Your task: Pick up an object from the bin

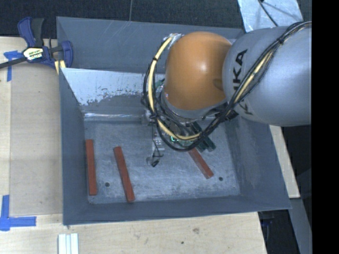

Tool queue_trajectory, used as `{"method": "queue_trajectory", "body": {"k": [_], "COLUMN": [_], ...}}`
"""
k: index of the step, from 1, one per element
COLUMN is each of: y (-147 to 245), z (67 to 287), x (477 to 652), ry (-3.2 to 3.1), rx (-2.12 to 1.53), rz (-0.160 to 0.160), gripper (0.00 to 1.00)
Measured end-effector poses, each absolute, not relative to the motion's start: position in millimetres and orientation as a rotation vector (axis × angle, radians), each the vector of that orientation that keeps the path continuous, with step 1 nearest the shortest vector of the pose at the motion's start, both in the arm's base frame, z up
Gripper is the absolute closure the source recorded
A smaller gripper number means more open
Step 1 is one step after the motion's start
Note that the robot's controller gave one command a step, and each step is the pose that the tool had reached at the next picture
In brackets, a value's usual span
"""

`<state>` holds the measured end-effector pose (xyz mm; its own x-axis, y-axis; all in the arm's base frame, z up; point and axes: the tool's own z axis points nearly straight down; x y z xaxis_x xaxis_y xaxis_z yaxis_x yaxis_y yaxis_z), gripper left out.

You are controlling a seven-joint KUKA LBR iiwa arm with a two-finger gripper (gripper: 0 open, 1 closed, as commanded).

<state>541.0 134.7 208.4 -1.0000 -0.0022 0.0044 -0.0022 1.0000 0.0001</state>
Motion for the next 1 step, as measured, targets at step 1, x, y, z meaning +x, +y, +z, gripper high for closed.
{"method": "queue_trajectory", "body": {"k": [1], "y": [26.5], "z": [166.8], "x": [502.1], "ry": [-3.105], "rx": [-0.464], "rz": [0.004], "gripper": [0.0]}}
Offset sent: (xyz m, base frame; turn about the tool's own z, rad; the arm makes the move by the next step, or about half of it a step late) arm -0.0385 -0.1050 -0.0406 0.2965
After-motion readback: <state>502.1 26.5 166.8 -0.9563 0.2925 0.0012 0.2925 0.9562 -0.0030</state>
